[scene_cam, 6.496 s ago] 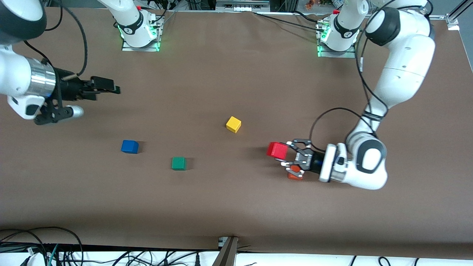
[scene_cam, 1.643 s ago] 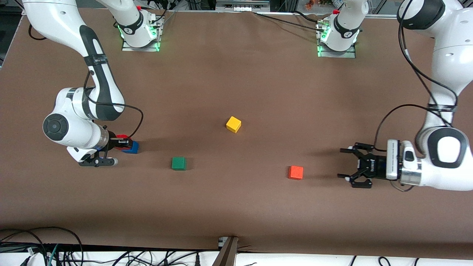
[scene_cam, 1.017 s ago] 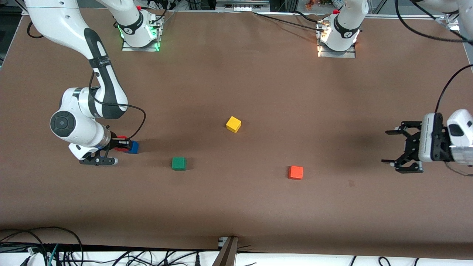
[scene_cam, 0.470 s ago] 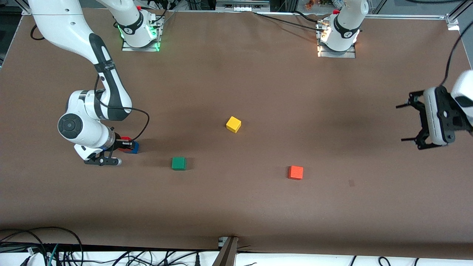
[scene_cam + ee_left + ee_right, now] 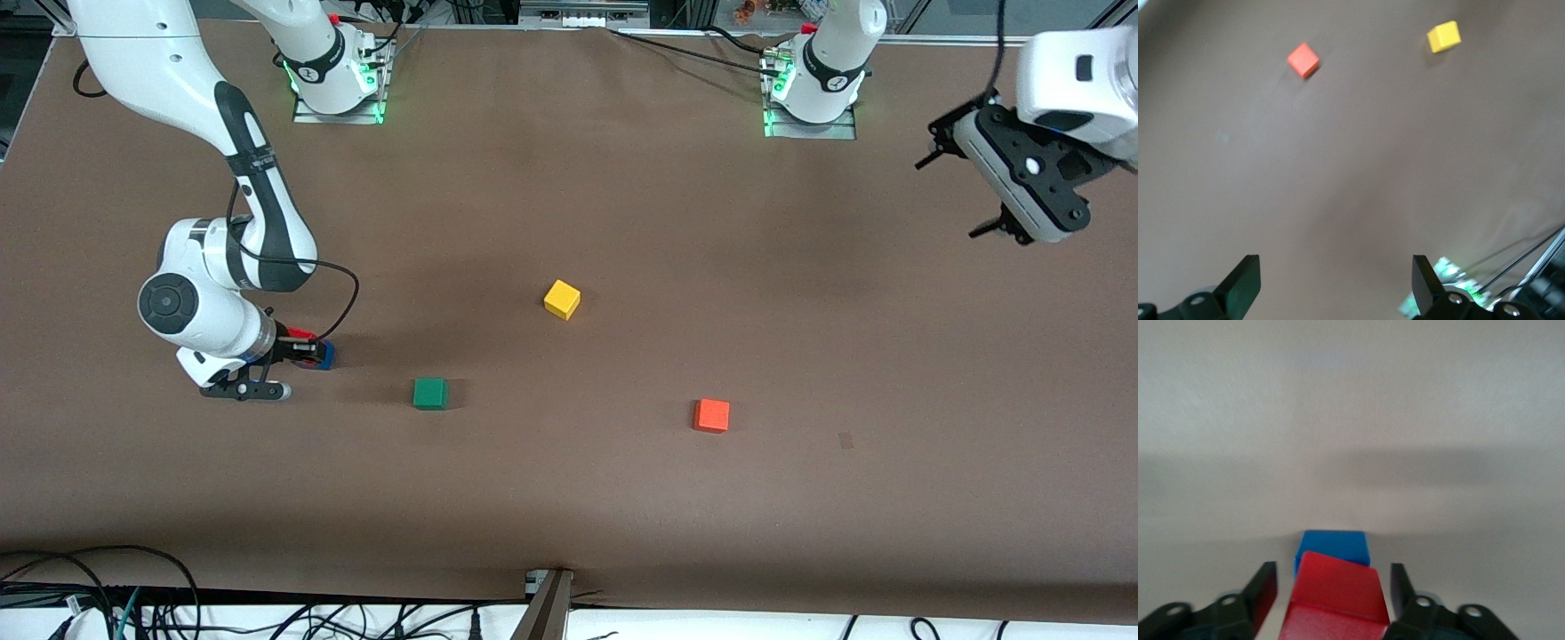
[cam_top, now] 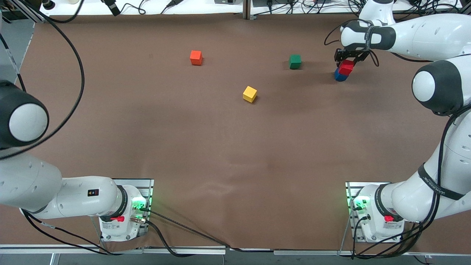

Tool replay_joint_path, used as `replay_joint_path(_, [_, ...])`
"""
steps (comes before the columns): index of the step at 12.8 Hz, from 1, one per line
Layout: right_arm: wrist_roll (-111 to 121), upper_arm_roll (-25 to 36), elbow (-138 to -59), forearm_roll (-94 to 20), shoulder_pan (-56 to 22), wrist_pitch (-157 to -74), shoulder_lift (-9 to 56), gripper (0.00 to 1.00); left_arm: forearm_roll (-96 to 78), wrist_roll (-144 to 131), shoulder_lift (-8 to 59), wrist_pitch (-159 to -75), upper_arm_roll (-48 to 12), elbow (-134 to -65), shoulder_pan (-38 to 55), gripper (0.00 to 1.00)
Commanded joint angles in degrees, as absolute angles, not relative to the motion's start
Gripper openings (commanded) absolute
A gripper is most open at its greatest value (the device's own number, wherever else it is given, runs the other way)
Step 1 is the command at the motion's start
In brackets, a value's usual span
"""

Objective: Pass red block to right arm, stack on blue
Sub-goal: 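Open the right gripper while the left gripper returns to rest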

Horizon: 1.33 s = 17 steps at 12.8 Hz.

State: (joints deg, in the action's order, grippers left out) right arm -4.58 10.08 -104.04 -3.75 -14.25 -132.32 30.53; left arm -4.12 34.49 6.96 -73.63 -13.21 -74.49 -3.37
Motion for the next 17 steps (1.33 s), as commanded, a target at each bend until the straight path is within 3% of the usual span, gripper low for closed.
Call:
replay_joint_path(1, [-4.7, 10.3, -101.8, -2.9, -14.3, -128.6, 26.3, 1.0, -2.4, 20.9, 1.8, -71.6, -9.9, -81.5, 2.3, 1.0])
replay_joint_path(7, [-1.1, 9.9, -84.2, -2.7, -14.8, -101.6, 25.0, 1.0, 5.3, 13.0, 1.3, -77.1, -5.6, -85.3, 3.6, 1.0])
replay_joint_path(14, [2.3, 9.8, -73.2, -2.9, -14.5, -76.9, 19.3, 1.0, 5.0, 4.4, 1.5, -87.0, -5.1, -85.7, 1.8, 1.0])
replay_joint_path(17, [2.1, 6.5, -74.4, -3.1, -13.8, -74.9, 13.6, 1.0, 2.6, -5.5, 1.1, -89.2, -5.1, -87.1, 1.5, 1.0])
